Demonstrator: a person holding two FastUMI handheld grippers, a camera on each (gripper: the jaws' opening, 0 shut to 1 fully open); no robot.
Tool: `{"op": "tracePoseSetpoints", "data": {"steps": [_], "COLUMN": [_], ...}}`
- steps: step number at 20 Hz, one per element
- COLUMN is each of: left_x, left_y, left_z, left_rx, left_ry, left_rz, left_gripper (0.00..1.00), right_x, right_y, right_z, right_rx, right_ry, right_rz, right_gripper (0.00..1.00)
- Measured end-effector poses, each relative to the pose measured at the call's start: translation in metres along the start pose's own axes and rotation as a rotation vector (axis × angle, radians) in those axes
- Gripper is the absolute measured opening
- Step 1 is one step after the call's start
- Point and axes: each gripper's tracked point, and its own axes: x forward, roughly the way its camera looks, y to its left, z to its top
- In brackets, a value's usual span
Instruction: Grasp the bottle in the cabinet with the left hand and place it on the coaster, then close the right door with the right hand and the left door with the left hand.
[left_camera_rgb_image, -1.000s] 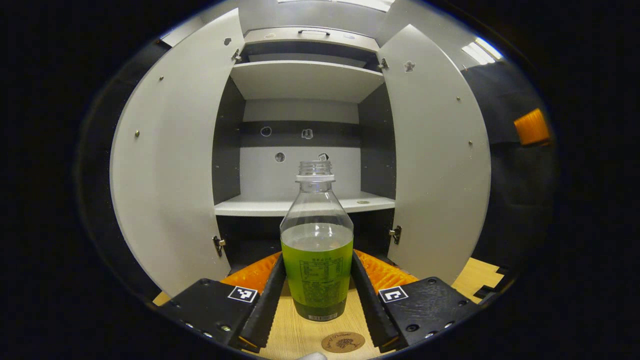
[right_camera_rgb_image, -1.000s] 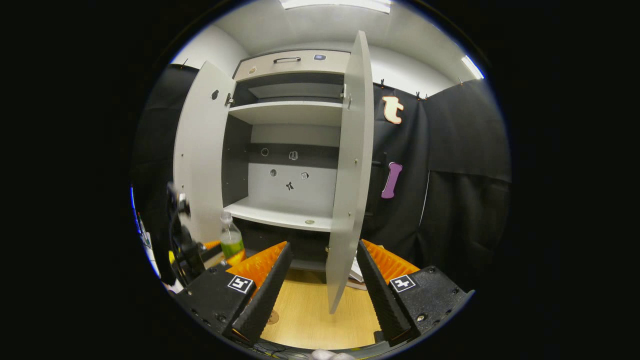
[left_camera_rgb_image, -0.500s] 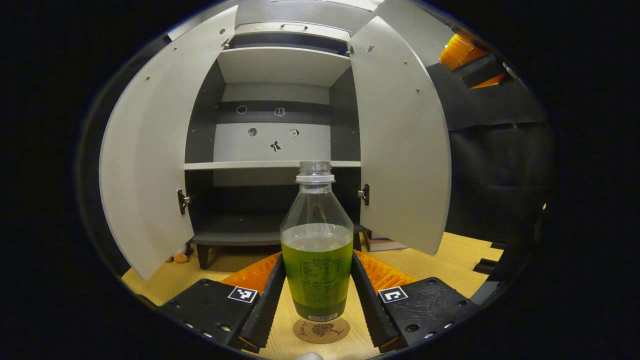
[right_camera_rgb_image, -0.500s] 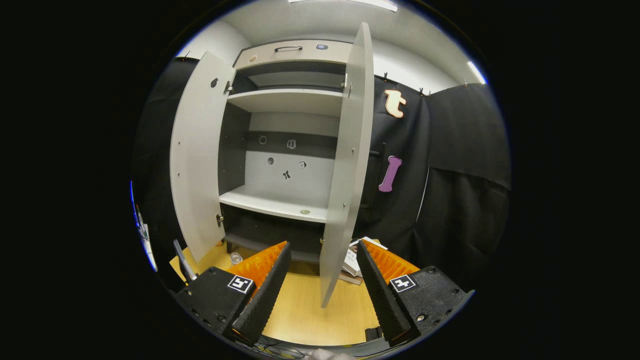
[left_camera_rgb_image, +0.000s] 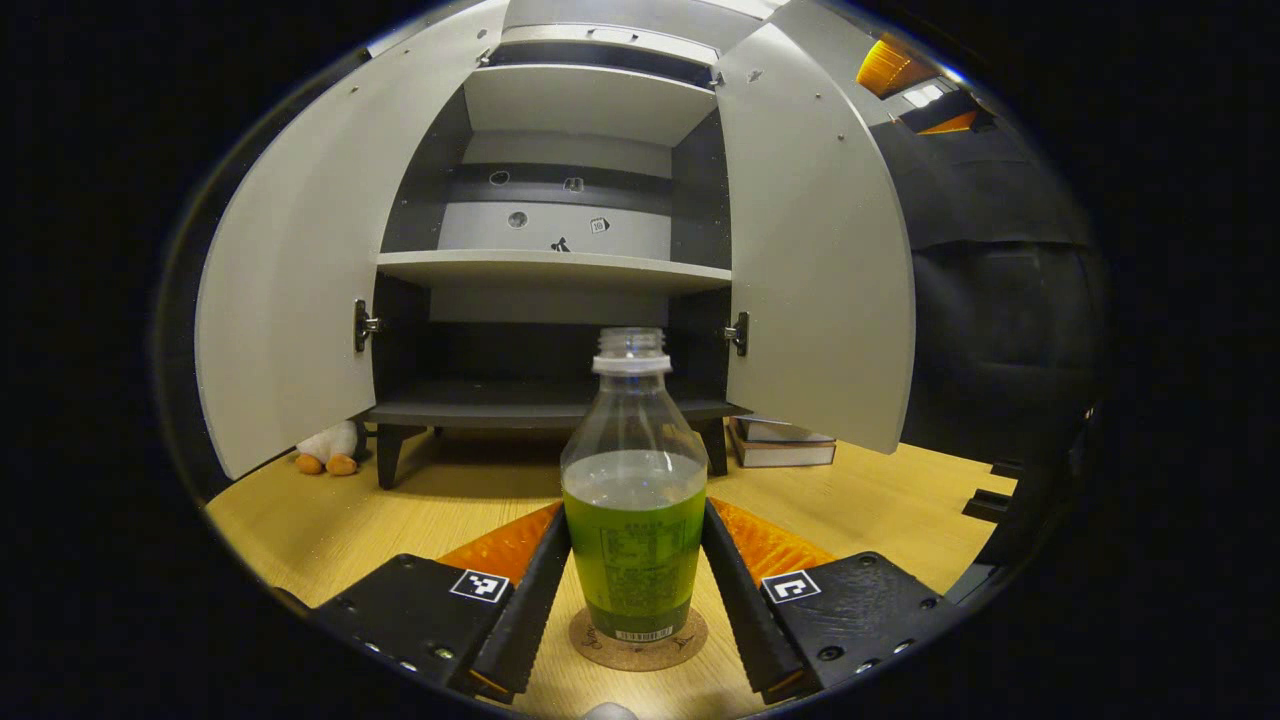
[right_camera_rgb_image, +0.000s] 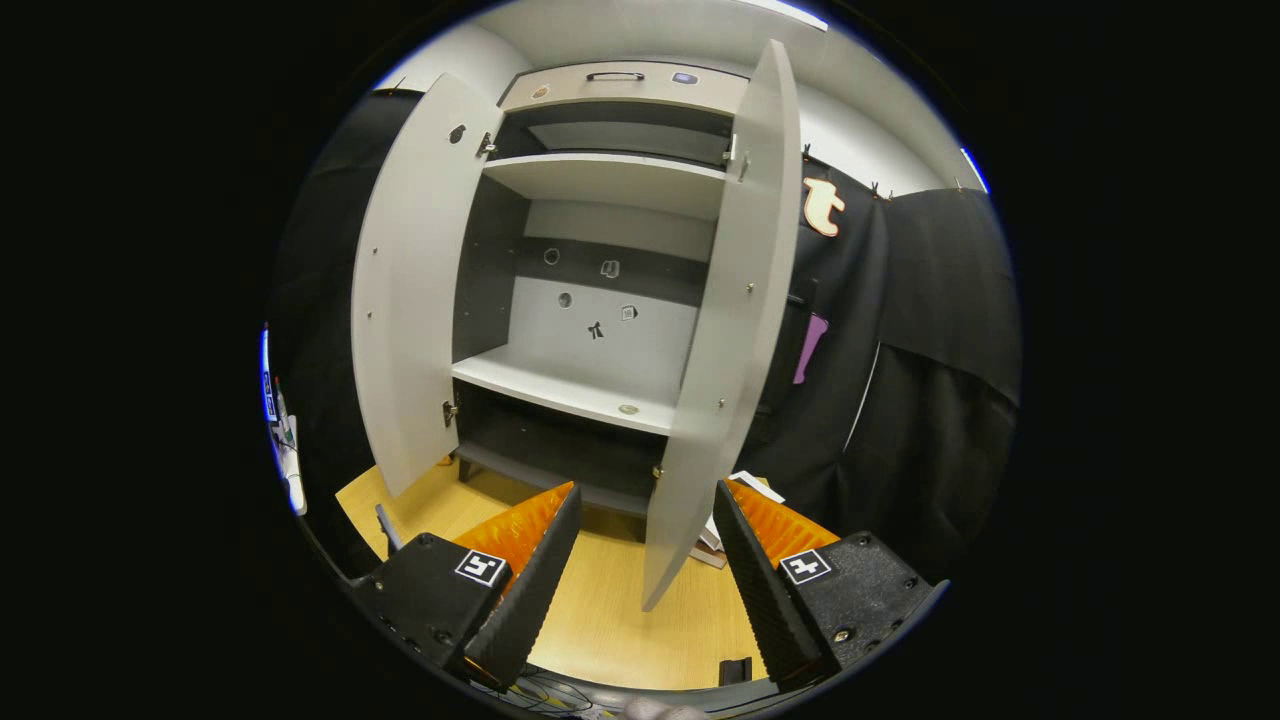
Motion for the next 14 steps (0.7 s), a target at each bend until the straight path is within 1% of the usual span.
{"op": "tracePoseSetpoints", "data": {"steps": [2,3,6,7,9,11,14], "left_x": [-0.001,-0.003,-0.008,-0.009,-0.013,-0.015,-0.026], "left_y": [0.001,-0.001,0.003,0.005,0.004,0.006,0.007], "left_z": [-0.01,-0.012,0.0,0.006,0.025,0.048,0.082], "left_rx": [0.032,0.03,0.04,0.043,0.053,0.063,0.05], "left_ry": [0.02,0.028,0.011,0.007,-0.016,-0.045,-0.067], "left_rz": [0.002,-0.003,0.027,0.036,0.047,0.053,0.073], "left_gripper": [0.77,0.78,0.78,0.87,0.93,0.95,0.94], "right_x": [-0.003,-0.005,-0.011,-0.013,-0.018,-0.023,-0.033], "right_y": [0.001,0.001,-0.003,-0.003,-0.003,-0.001,0.001], "right_z": [0.003,0.005,0.009,0.008,0.007,0.008,0.013], "right_rx": [-0.006,-0.009,-0.006,0.001,0.012,0.021,0.039], "right_ry": [-0.005,-0.009,-0.023,-0.023,-0.025,-0.032,-0.055], "right_rz": [0.004,0.007,0.0,0.001,0.001,0.005,0.013], "right_gripper": [0.82,0.82,0.82,0.82,0.82,0.82,0.82]}}
